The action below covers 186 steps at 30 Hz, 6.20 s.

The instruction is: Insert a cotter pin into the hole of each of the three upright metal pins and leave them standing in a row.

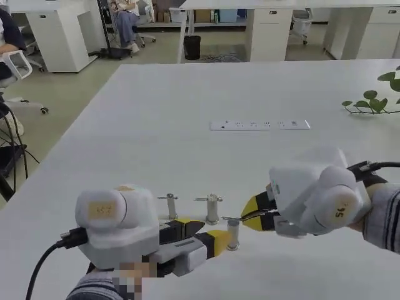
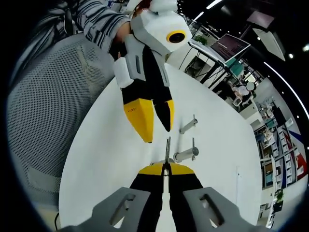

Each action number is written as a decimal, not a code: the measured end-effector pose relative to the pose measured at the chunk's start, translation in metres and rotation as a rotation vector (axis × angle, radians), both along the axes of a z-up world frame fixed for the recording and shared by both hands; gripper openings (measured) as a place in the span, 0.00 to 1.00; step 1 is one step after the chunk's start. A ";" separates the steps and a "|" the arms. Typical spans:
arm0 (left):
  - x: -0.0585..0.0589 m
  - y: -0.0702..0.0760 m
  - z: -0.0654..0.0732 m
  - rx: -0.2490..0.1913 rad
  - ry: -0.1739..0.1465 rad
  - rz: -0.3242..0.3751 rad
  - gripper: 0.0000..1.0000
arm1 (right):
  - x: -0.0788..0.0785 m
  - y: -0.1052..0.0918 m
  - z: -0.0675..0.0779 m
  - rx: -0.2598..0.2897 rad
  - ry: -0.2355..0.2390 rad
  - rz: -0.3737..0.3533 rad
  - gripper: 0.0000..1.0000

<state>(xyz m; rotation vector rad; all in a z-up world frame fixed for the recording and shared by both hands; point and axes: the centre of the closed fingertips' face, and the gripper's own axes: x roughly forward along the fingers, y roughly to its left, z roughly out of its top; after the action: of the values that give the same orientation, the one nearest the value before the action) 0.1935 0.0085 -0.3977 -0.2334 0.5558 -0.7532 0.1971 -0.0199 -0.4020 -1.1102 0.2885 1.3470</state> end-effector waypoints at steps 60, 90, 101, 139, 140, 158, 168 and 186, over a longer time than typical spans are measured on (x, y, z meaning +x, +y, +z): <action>-0.036 -0.020 0.005 0.163 -0.280 -0.366 0.00 | -0.036 0.010 -0.009 0.068 0.245 -0.008 0.00; -0.017 -0.006 -0.011 0.255 -0.296 -0.194 0.25 | -0.015 -0.012 -0.014 0.044 0.169 -0.121 0.00; 0.005 -0.011 -0.018 0.264 -0.283 -0.123 0.27 | 0.008 -0.034 -0.026 0.008 0.149 -0.209 0.00; 0.042 -0.035 -0.069 0.272 -0.151 -0.065 0.16 | 0.032 -0.040 -0.049 -0.051 0.142 -0.212 0.00; 0.042 -0.036 -0.070 0.272 -0.148 -0.065 0.15 | 0.031 -0.040 -0.049 -0.052 0.142 -0.210 0.00; 0.044 -0.037 -0.078 0.277 -0.174 -0.031 0.10 | 0.028 -0.024 -0.043 -0.050 0.151 -0.180 0.00; 0.045 -0.036 -0.080 0.260 -0.167 -0.004 0.10 | 0.030 -0.017 -0.043 -0.054 0.149 -0.170 0.00; 0.045 -0.035 -0.081 0.248 -0.145 0.035 0.11 | 0.030 -0.003 -0.043 -0.023 0.152 -0.162 0.00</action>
<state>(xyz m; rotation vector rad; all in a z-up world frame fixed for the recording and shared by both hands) 0.2386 -0.0262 -0.4789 0.0408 0.5005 -0.6545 0.2276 -0.0226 -0.4446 -0.9829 0.4957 1.2879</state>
